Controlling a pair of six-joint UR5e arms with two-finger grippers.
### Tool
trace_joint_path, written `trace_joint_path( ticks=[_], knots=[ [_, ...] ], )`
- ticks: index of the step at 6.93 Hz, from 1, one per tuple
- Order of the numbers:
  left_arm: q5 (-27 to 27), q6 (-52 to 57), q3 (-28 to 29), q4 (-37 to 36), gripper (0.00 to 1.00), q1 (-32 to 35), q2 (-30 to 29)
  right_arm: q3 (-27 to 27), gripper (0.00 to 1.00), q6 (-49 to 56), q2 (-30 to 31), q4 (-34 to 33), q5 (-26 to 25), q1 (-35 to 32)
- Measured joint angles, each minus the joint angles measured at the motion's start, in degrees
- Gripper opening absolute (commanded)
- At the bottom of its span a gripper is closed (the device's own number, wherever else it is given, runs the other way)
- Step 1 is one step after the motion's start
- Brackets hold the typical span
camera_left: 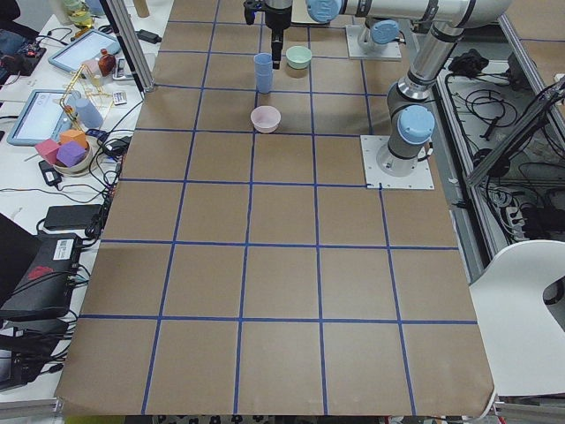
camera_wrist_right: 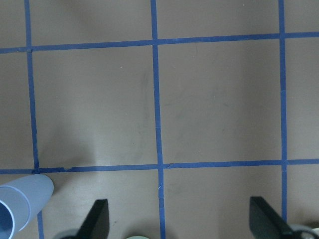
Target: Stack blue cups with both arms
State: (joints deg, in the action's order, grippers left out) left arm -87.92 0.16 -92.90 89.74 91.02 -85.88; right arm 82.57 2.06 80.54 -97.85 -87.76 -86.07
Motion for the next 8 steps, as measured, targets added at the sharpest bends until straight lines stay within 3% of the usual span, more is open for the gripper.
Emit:
trace_joint_path(
  ticks=[4, 8],
  knots=[
    [1.3, -0.1, 0.1, 0.0, 1.0, -0.2, 0.0, 0.1, 1.0, -1.1, 4.2, 5.9, -0.1, -2.1],
    [1.3, -0.1, 0.1, 0.0, 1.0, -0.2, 0.1, 0.3, 1.0, -2.4, 4.9, 7.2, -0.7, -2.2]
  ],
)
